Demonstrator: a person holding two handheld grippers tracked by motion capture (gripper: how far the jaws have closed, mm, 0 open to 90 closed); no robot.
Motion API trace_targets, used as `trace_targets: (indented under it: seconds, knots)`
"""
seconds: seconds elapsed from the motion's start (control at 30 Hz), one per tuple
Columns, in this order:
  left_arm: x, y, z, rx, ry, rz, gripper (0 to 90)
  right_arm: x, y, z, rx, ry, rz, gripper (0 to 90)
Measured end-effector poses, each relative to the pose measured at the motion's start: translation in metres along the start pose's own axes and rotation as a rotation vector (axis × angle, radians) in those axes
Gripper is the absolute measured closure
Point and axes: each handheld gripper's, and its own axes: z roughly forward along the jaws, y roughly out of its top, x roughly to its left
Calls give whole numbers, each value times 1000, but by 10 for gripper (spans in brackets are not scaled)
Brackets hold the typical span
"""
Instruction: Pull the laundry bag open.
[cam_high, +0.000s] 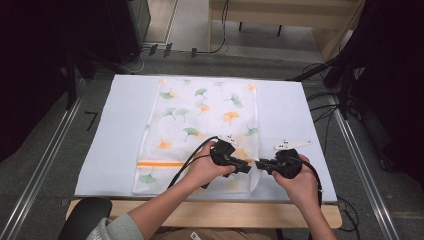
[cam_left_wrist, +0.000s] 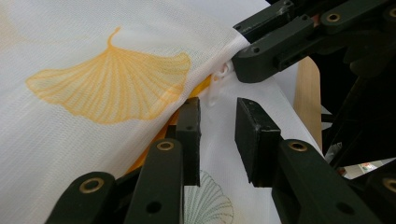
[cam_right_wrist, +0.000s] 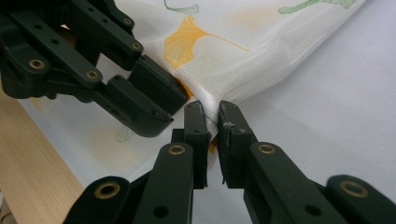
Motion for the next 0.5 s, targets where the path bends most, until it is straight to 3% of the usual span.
trace_targets:
  seconds: [0.13, 0.5]
  knots:
    - [0, 0, 1, -4, -4, 25, 712, 2, 1, -1, -6, 6, -4, 846]
    - [0, 0, 2, -14, 2, 44, 704, 5, 3, 0, -9, 14, -29, 849]
